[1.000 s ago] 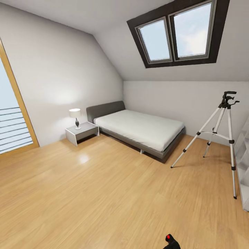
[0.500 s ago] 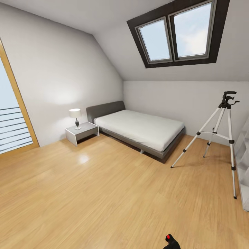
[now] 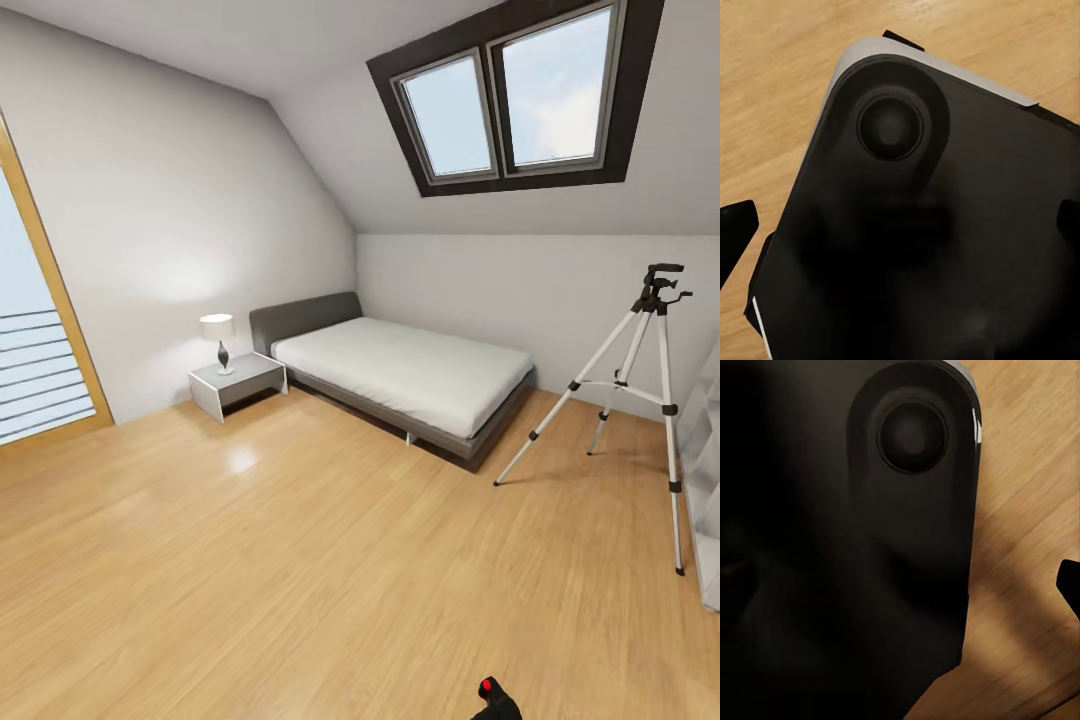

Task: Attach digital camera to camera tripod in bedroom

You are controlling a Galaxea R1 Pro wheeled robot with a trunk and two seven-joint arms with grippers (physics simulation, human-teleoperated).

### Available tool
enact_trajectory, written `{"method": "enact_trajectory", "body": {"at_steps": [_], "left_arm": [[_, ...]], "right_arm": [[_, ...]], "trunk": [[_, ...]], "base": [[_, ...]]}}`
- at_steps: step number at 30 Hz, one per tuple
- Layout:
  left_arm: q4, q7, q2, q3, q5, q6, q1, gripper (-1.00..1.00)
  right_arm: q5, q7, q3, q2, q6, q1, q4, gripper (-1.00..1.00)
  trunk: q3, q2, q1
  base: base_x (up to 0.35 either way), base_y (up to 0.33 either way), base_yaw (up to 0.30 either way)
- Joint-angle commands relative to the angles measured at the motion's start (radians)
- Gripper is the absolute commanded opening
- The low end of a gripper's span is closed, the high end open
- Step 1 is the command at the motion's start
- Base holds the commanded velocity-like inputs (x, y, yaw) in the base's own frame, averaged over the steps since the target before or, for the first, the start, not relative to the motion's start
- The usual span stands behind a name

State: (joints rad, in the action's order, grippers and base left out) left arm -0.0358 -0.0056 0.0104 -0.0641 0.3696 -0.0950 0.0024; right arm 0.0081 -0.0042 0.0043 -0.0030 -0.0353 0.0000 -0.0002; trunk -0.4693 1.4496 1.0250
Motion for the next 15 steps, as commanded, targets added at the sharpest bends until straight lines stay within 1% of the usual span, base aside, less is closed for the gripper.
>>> {"method": "enact_trajectory", "body": {"at_steps": [1, 15], "left_arm": [[-0.001, -0.001, 0.0, -0.006, 0.0, -0.002, 0.0, 1.0], [-0.001, -0.001, 0.0, -0.006, 0.0, -0.002, 0.0, 1.0]], "right_arm": [[0.0, 0.0, 0.0, -0.001, -0.003, 0.0, 0.0, 1.0], [0.0, 0.0, -0.001, -0.002, -0.005, 0.0, 0.0, 1.0]], "trunk": [[-0.001, 0.0, 0.0], [-0.001, 0.0, 0.0]], "base": [[0.0, 0.0, 0.0], [0.0, 0.0, 0.0]]}}
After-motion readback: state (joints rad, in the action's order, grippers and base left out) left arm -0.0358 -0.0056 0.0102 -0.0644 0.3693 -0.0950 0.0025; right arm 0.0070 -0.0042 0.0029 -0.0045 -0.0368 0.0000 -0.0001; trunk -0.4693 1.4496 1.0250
